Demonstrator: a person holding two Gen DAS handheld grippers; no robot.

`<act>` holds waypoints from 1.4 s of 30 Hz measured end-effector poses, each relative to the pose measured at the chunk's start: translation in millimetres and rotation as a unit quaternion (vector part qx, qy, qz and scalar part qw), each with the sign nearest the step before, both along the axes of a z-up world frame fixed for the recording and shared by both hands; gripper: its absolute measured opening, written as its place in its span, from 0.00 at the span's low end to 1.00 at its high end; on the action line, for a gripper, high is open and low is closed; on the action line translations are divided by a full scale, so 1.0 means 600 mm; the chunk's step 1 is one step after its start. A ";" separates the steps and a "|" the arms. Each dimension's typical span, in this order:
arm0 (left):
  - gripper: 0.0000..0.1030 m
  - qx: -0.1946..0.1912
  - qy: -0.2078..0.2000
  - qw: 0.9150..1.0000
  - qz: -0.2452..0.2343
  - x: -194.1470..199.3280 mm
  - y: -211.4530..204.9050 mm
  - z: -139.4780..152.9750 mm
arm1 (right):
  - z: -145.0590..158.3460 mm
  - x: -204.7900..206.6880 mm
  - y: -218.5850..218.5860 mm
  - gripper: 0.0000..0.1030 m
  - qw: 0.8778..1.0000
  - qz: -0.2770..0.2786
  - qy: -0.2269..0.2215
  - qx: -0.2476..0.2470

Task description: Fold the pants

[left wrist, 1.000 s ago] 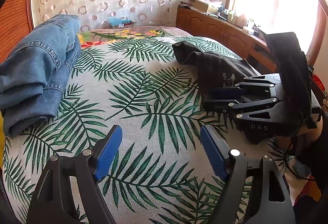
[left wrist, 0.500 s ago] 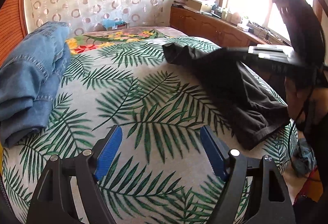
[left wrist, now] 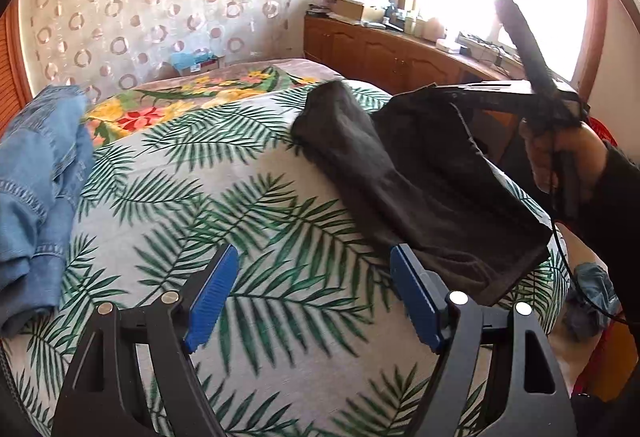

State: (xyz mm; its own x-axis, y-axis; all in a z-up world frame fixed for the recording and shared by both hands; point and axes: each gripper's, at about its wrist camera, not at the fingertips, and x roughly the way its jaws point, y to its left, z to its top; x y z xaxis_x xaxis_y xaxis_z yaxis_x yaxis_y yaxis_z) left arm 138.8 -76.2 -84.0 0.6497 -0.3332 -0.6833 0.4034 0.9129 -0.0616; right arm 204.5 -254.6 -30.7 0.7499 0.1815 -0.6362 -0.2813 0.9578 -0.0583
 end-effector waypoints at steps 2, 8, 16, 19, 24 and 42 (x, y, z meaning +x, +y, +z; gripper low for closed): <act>0.77 0.003 0.001 1.000 -0.004 0.001 -0.009 -0.003 | -0.007 0.011 -0.007 0.05 1.000 -0.012 0.005 -0.004; 0.77 0.009 0.011 1.000 -0.012 0.000 -0.031 -0.016 | -0.010 0.039 -0.012 0.05 0.999 -0.040 0.014 -0.011; 0.77 0.011 0.016 1.000 -0.017 -0.003 -0.041 -0.025 | 0.007 0.027 -0.016 0.19 0.998 -0.050 0.026 -0.016; 0.77 0.010 0.017 1.000 -0.017 -0.005 -0.043 -0.027 | 0.011 0.009 -0.021 0.28 0.998 -0.046 0.031 0.002; 0.77 0.009 0.020 1.000 -0.019 -0.008 -0.047 -0.030 | 0.006 -0.041 -0.028 0.30 0.998 -0.043 0.042 0.014; 0.77 0.007 0.022 0.998 -0.065 -0.068 -0.063 -0.020 | 0.004 -0.222 -0.050 0.30 0.998 -0.035 0.044 0.041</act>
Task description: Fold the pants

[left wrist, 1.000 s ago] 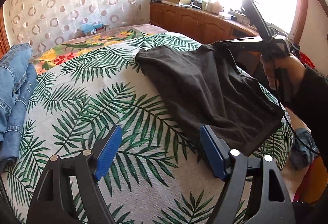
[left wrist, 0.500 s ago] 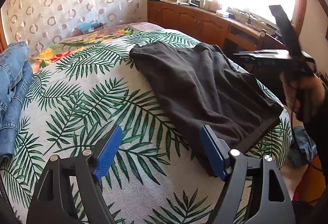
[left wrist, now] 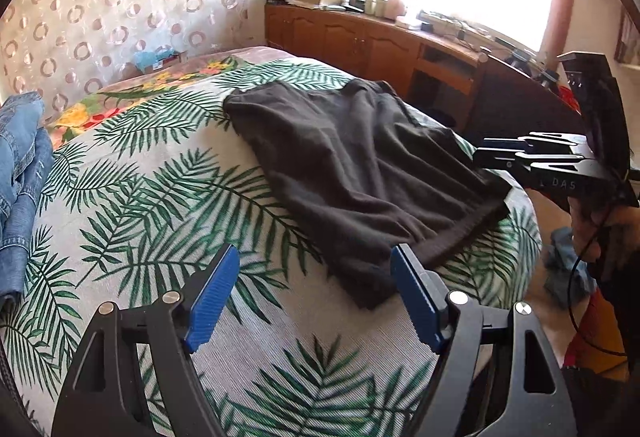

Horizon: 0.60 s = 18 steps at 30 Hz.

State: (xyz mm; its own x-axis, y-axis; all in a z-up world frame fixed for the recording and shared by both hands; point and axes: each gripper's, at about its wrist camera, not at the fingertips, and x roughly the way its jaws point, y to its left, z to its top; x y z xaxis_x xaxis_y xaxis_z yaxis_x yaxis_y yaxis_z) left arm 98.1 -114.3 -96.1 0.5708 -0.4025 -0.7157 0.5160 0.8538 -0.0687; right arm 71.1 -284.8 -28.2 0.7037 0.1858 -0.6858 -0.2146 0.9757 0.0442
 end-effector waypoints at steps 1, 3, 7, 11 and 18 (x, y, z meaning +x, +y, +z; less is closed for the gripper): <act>0.77 0.002 0.002 1.000 -0.004 -0.003 -0.003 -0.001 | -0.002 -0.007 -0.002 0.30 1.000 0.000 0.003 0.001; 0.77 0.002 0.006 1.000 -0.010 -0.008 -0.006 -0.004 | -0.004 -0.016 -0.007 0.30 1.000 -0.001 0.007 0.005; 0.77 0.010 0.015 1.000 -0.020 -0.010 -0.014 -0.014 | -0.005 -0.026 -0.011 0.30 1.000 -0.005 0.007 0.010; 0.69 0.017 0.027 0.999 -0.022 -0.004 -0.023 -0.024 | -0.008 -0.029 -0.006 0.30 1.000 -0.002 0.009 0.018; 0.29 0.001 0.036 0.999 -0.041 -0.006 -0.031 -0.029 | -0.021 -0.035 0.012 0.25 0.999 0.008 0.019 0.035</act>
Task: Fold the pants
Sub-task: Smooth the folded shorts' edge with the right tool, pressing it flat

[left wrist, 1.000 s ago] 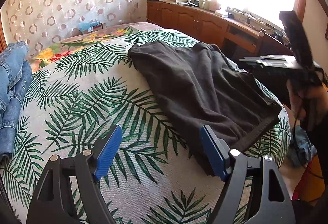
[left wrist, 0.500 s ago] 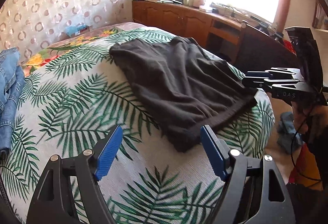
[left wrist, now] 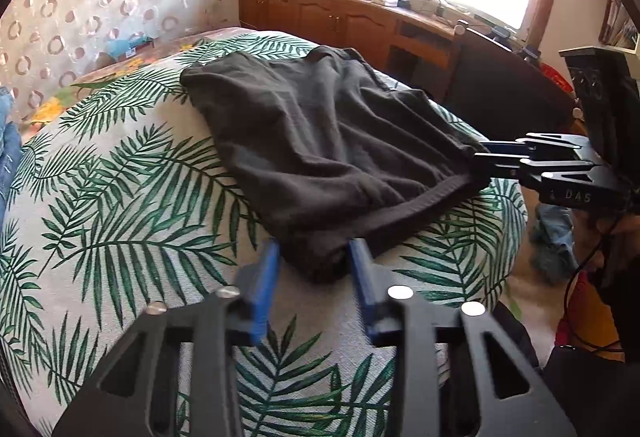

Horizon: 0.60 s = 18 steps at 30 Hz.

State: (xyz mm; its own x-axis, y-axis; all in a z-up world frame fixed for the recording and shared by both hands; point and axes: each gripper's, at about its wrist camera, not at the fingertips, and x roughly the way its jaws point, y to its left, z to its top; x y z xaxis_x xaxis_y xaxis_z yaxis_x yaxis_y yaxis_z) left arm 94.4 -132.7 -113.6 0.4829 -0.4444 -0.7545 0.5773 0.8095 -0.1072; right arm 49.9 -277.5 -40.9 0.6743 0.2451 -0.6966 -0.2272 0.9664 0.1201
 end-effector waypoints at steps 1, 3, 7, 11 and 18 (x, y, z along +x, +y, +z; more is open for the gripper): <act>0.25 -0.002 -0.003 1.000 -0.002 -0.002 0.000 0.002 | 0.001 -0.002 0.001 0.13 1.000 0.002 -0.002 0.002; 0.20 -0.007 -0.010 1.000 0.000 -0.006 0.003 0.008 | 0.007 -0.006 0.004 0.11 1.000 0.006 -0.009 0.003; 0.16 -0.028 -0.025 0.999 0.010 -0.014 0.019 0.031 | 0.026 -0.023 0.013 0.08 0.999 0.014 -0.031 0.004; 0.16 -0.029 -0.027 0.999 0.018 -0.025 0.030 0.035 | 0.035 -0.045 0.021 0.08 0.999 0.021 -0.038 0.008; 0.16 -0.009 0.004 1.000 0.018 -0.022 0.031 0.001 | -0.010 -0.043 0.030 0.08 1.000 0.018 -0.001 0.000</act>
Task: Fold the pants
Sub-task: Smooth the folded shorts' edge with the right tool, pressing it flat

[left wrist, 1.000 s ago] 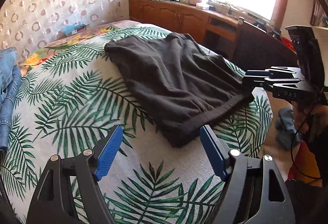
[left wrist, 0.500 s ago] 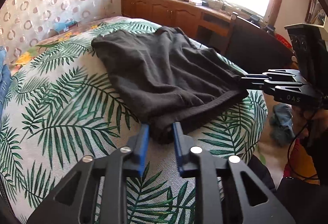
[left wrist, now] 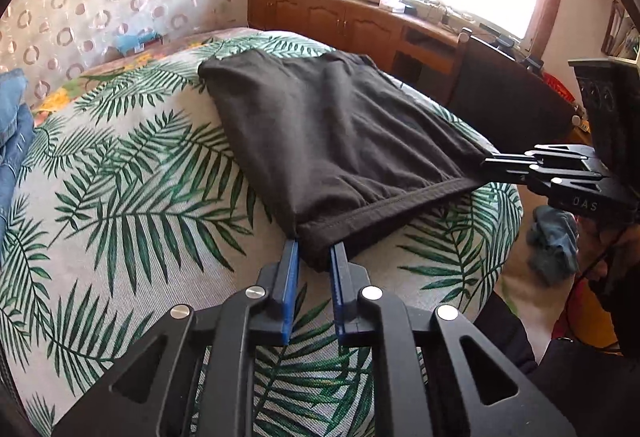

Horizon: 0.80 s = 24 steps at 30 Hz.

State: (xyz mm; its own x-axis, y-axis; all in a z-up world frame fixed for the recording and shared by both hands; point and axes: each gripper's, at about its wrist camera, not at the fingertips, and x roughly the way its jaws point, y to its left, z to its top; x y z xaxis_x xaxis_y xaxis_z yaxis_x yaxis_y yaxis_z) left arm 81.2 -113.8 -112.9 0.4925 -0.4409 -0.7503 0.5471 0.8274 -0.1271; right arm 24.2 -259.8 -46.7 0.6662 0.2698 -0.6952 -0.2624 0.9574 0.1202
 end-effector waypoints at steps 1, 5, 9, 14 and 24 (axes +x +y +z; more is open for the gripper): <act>0.16 0.002 0.001 1.000 0.000 -0.001 -0.001 0.001 | -0.001 0.000 -0.001 0.08 1.000 -0.003 0.002 0.000; 0.18 0.003 -0.005 1.000 0.000 -0.007 0.000 0.011 | 0.006 0.000 -0.003 0.09 1.000 -0.007 0.000 0.003; 0.22 0.005 -0.013 1.000 0.009 -0.018 0.007 0.026 | 0.015 -0.003 -0.008 0.15 1.000 -0.015 -0.006 -0.001; 0.48 0.005 -0.025 0.999 0.027 -0.008 0.024 0.043 | 0.023 -0.005 -0.020 0.19 0.999 -0.031 -0.021 0.001; 0.78 0.006 -0.038 0.998 0.045 0.075 0.018 0.057 | 0.042 0.039 -0.042 0.30 0.998 -0.044 -0.053 0.001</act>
State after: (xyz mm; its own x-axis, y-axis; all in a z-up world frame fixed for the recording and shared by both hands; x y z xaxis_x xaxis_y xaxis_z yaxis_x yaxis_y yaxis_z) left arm 126.5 -103.3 -78.7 0.5846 -0.3843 -0.7145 0.4785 0.8746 -0.0788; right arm 47.5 -285.2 -21.5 0.7575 0.2082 -0.6187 -0.1883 0.9772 0.0983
